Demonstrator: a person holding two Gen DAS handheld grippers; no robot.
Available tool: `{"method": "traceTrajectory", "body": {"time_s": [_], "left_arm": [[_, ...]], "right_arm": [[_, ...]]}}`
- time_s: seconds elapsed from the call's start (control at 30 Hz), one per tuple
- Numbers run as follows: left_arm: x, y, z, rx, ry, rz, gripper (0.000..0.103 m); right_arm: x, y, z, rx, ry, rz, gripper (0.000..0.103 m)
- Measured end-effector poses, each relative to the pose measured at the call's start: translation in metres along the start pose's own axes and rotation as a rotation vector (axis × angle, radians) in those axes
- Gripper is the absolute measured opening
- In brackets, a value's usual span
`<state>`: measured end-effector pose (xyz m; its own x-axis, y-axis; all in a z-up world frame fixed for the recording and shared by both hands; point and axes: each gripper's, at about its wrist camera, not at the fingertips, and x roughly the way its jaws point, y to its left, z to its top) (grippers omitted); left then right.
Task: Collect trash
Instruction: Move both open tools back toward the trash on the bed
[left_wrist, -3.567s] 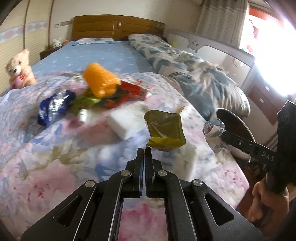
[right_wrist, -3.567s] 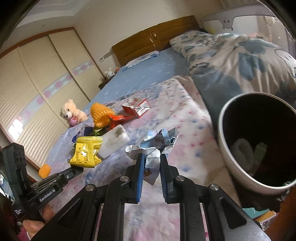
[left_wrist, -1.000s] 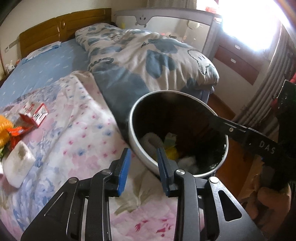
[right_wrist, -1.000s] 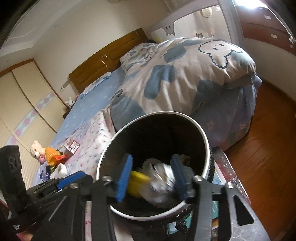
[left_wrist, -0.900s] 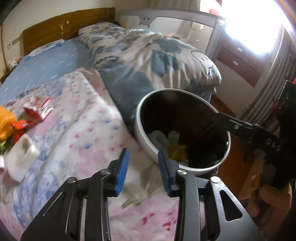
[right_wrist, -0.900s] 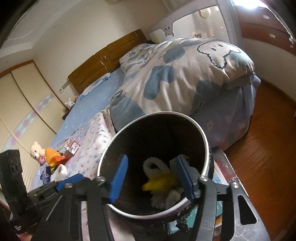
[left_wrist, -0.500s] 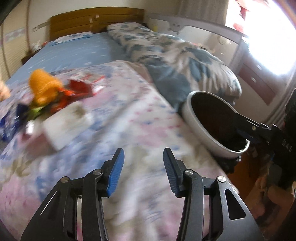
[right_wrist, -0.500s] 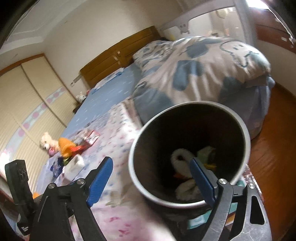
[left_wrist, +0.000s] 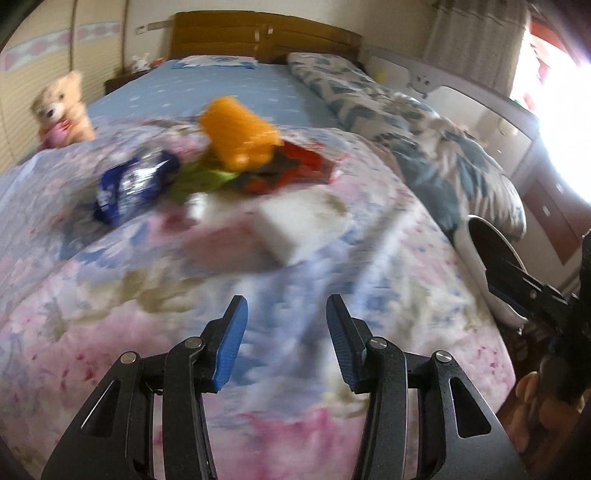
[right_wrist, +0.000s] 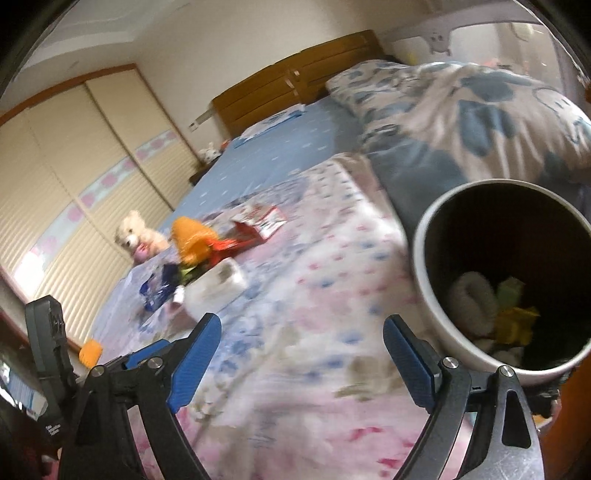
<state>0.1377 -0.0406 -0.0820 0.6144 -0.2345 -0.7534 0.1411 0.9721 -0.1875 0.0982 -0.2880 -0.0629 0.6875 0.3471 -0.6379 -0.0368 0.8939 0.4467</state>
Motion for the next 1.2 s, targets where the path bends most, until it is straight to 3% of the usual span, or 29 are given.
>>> {"method": "traceTrajectory", "body": {"time_s": [0.37,0.5,0.8,1.2], "left_arm": [[-0.004,0.054,-0.004,-0.091,-0.005,0.060,0.044],[-0.004,0.065,-0.004,-0.107,-0.008,0.073,0.050],[-0.001,0.091,-0.001,-0.146,-0.002,0.103,0.052],[0.018,0.124,0.035,-0.146,-0.003,0.129,0.064]], "right_arm": [[0.036,0.052,-0.011,-0.105,0.070,0.070,0.094],[0.048,0.064,-0.013,-0.120,0.090,0.084,0.094],[0.076,0.090,-0.016,-0.138,0.133,0.102,0.094],[0.112,0.105,-0.008,-0.096,0.161,0.093,0.094]]}}
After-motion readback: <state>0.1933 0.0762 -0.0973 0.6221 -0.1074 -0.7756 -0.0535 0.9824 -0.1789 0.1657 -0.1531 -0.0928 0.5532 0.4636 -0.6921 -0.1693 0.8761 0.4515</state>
